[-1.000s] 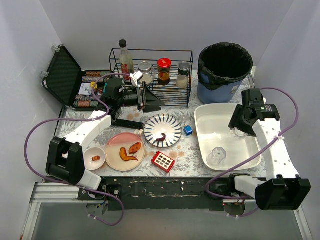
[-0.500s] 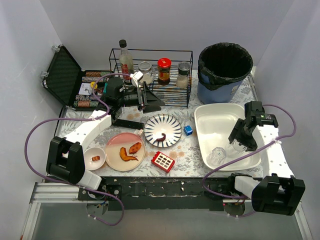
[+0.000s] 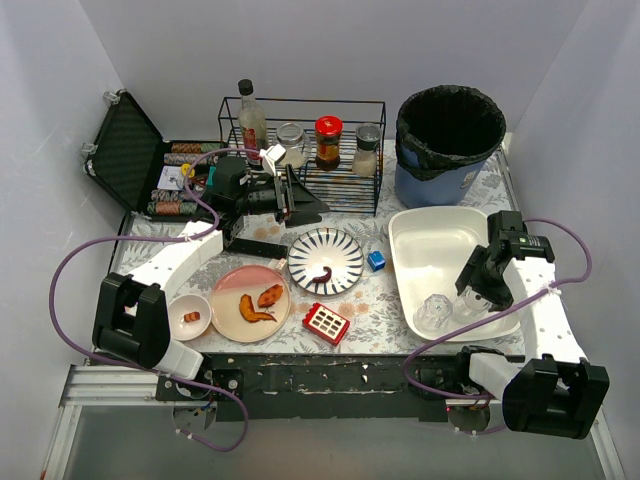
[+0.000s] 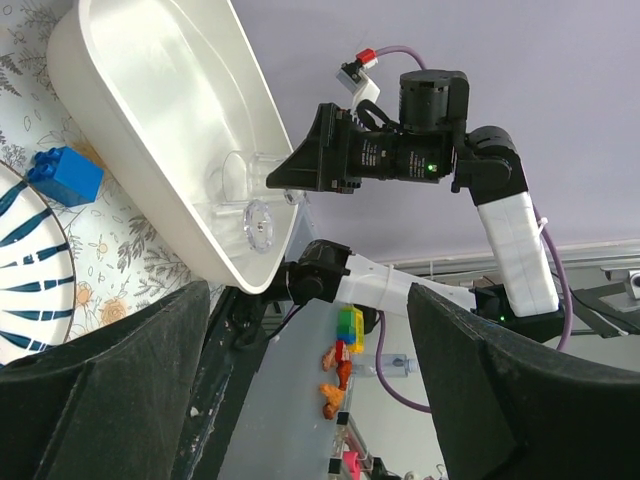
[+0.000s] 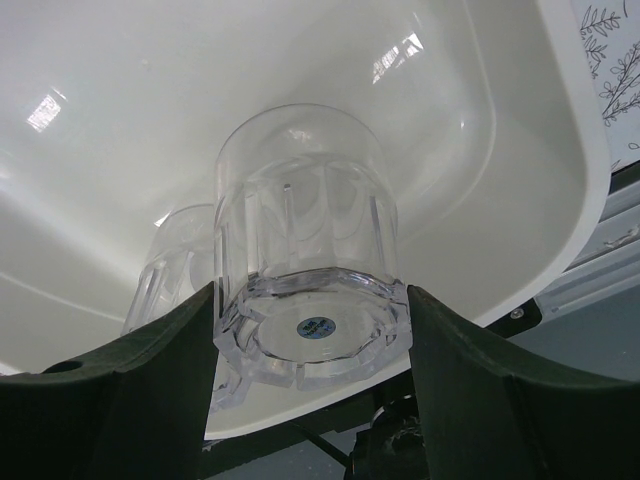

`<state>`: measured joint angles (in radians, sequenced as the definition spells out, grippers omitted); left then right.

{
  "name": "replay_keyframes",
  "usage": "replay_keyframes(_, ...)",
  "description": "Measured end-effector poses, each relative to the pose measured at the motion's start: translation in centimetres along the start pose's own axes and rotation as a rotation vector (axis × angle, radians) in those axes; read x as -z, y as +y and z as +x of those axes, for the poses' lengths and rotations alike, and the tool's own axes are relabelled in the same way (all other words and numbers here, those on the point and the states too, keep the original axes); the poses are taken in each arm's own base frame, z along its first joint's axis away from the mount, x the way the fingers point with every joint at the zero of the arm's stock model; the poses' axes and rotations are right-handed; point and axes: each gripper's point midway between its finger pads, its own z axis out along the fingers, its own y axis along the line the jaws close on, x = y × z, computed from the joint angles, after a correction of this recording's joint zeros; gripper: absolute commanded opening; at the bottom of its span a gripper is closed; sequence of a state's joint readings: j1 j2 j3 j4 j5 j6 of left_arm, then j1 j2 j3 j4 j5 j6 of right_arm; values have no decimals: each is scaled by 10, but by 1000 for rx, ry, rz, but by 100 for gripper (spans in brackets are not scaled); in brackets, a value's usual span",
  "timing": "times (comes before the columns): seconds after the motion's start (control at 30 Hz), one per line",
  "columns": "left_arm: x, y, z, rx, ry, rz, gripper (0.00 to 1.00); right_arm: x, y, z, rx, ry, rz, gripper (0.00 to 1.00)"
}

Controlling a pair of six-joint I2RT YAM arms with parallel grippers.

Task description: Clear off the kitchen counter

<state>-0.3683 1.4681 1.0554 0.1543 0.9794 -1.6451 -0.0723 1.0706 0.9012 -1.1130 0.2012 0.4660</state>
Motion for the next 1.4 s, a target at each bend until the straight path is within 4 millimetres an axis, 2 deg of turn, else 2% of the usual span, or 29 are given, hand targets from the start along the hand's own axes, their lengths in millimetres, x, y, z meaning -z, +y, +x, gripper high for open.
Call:
replay_keyframes(0.27, 0, 7, 4, 14, 4, -10, 80, -4, -1, 10, -5, 26, -6, 58)
replay_keyframes(0.4, 0, 13, 8, 27, 7, -19, 80, -3, -1, 12, -16, 35, -3, 78)
replay_keyframes(0.53, 0, 13, 8, 26, 7, -20, 80, -5, -2, 16, -32, 65, 13, 87)
replay_keyframes(0.73, 0, 15, 10, 29, 10, -23, 80, -5, -6, 25, -59, 110, 46, 90)
replay_keyframes(0.97, 0, 16, 10, 29, 10, -23, 80, 0, -10, 21, -73, 94, 69, 91)
replay_keyframes(1.13, 1, 18, 10, 30, 15, -38, 80, 17, -3, -3, -95, 13, 41, 92)
replay_keyframes(1.4, -1, 19, -1, 3, -1, -95, 82, 50, 17, -43, -110, -162, -85, 92)
